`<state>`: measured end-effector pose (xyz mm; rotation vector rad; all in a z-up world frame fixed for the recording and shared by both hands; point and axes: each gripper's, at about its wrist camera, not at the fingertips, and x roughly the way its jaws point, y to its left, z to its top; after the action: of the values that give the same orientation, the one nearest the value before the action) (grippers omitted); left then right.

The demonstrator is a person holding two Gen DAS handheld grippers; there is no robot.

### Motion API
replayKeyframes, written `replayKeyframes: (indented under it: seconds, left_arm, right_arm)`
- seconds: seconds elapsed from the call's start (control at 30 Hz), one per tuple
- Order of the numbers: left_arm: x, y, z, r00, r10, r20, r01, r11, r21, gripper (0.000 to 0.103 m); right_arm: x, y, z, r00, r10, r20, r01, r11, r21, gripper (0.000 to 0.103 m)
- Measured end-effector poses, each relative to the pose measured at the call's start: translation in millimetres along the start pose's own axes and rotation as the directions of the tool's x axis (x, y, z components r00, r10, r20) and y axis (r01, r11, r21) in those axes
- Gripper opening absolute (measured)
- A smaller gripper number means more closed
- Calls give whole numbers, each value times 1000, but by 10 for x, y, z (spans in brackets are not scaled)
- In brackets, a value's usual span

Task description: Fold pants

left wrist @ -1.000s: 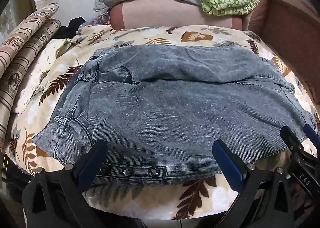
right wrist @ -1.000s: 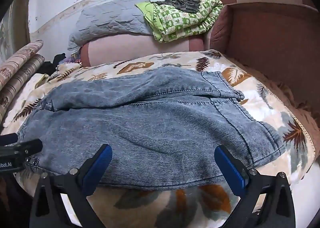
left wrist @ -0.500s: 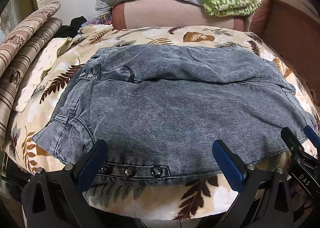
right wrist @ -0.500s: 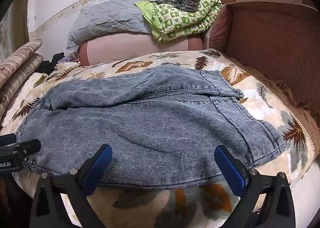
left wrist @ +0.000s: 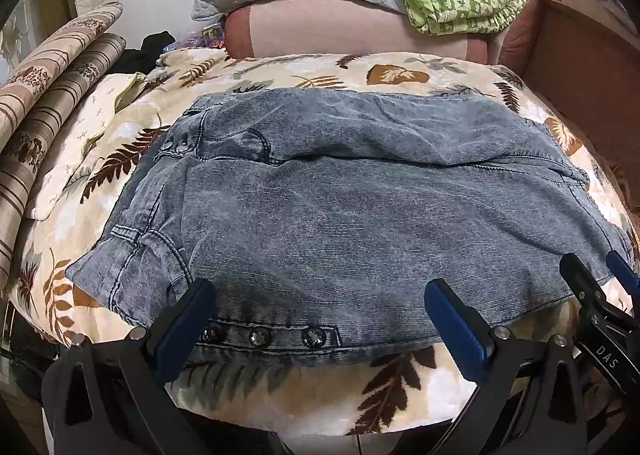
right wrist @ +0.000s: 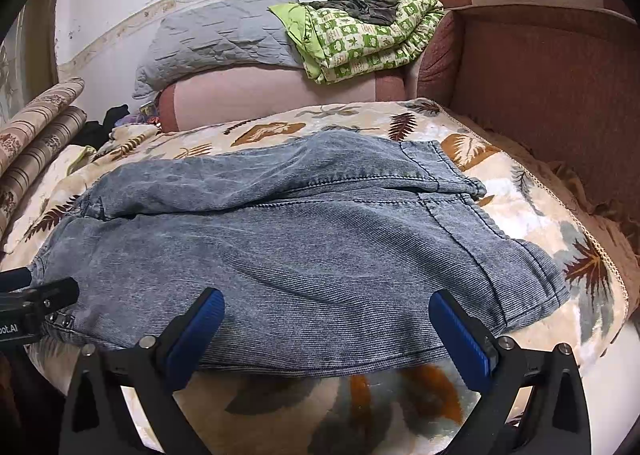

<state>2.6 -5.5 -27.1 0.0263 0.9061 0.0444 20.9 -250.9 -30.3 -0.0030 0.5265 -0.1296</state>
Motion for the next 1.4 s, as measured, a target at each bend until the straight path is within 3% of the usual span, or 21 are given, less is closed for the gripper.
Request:
replayKeyframes:
  seconds: [1.13, 1.3, 1.4]
  left_arm:
    - [-16, 89, -24, 1000, -6, -11, 6, 1000, -21, 103]
    - [-23, 421, 42, 1000, -16, -19, 14, 997, -76, 103]
    - [-13, 905, 91, 999, 22, -30, -27, 982, -187, 103]
  right_arm:
    - [-10, 13, -4, 1000, 3, -7, -3, 1000, 3, 103]
    - [34, -127, -2, 996, 56, -76, -50, 995, 85, 103]
    - [-12, -456, 3, 974, 194, -114, -157, 949, 275, 103]
